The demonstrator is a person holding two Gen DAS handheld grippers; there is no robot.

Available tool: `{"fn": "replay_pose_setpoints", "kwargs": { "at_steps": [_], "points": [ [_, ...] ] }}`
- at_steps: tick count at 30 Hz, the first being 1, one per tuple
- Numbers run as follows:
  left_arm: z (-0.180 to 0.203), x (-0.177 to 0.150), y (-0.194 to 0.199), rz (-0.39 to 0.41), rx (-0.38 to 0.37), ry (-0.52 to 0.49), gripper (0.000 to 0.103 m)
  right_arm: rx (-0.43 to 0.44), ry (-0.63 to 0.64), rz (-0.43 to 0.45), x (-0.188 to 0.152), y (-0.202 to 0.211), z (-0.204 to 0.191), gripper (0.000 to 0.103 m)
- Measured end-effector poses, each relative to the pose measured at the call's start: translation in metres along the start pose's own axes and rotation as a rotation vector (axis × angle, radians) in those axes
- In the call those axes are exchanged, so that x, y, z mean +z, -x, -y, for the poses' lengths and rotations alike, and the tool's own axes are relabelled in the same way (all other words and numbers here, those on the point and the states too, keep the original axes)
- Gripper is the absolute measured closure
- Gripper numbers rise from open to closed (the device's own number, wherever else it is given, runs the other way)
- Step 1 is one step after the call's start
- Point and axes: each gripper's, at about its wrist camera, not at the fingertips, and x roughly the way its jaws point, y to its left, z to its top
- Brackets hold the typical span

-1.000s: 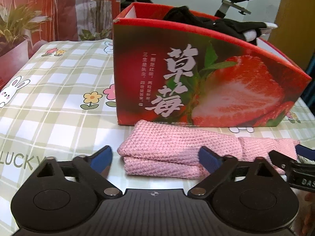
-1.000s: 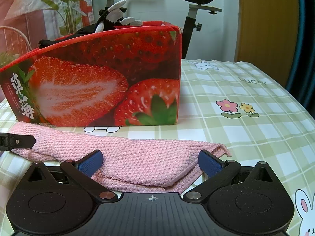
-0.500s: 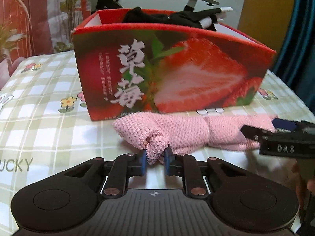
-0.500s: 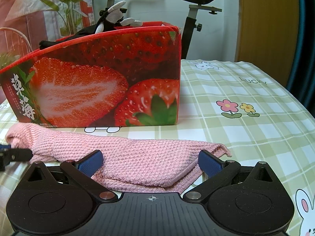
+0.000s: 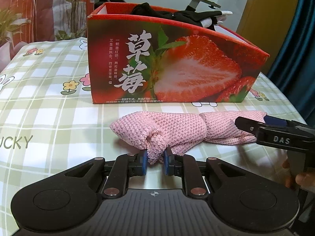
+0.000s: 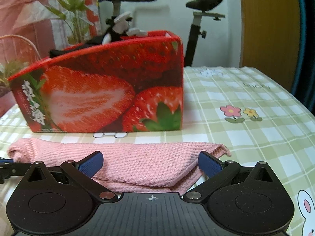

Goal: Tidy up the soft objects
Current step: 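Close both tools on the middle of the pink towel and lift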

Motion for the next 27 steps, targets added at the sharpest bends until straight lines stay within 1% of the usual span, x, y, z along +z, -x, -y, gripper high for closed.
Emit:
{"fn": "replay_pose_setpoints", "kwargs": {
  "at_steps": [3, 7, 13, 16, 18, 19, 21, 22, 24, 27],
  "points": [
    [0.001, -0.001, 0.0, 0.005, 0.0, 0.003, 0.086, 0.033, 0.034, 0.026, -0.002, 0.005, -0.004, 0.001],
    [-0.001, -0.002, 0.001, 0.012, -0.008, 0.014, 0.086, 0.033, 0.066, 0.016, -0.002, 0.005, -0.01, 0.005],
    [-0.003, -0.003, 0.002, 0.021, -0.014, 0.025, 0.086, -0.001, -0.019, 0.002, 0.0, 0.002, 0.002, 0.007],
    [-0.003, -0.003, 0.002, 0.023, -0.014, 0.026, 0.085, 0.0, -0.065, -0.016, 0.0, -0.001, 0.01, 0.012],
    [-0.002, -0.003, 0.001, 0.024, -0.013, 0.027, 0.085, 0.013, -0.066, -0.021, -0.001, -0.002, 0.011, 0.02],
    [-0.002, -0.003, 0.001, 0.024, -0.013, 0.027, 0.085, 0.016, -0.06, -0.022, -0.001, -0.002, 0.01, 0.022],
    [-0.003, -0.003, 0.002, 0.024, -0.014, 0.027, 0.085, 0.029, -0.04, -0.025, -0.002, -0.002, 0.008, 0.034],
    [-0.003, -0.003, 0.002, 0.024, -0.013, 0.028, 0.085, 0.04, -0.027, -0.026, -0.002, -0.002, 0.006, 0.037],
    [-0.003, -0.004, 0.002, 0.025, -0.013, 0.027, 0.085, 0.061, -0.009, -0.029, -0.002, -0.001, 0.003, 0.049],
    [-0.003, -0.004, 0.002, 0.025, -0.013, 0.03, 0.085, 0.091, 0.005, -0.031, -0.002, 0.0, 0.001, 0.059]
  ]
}}
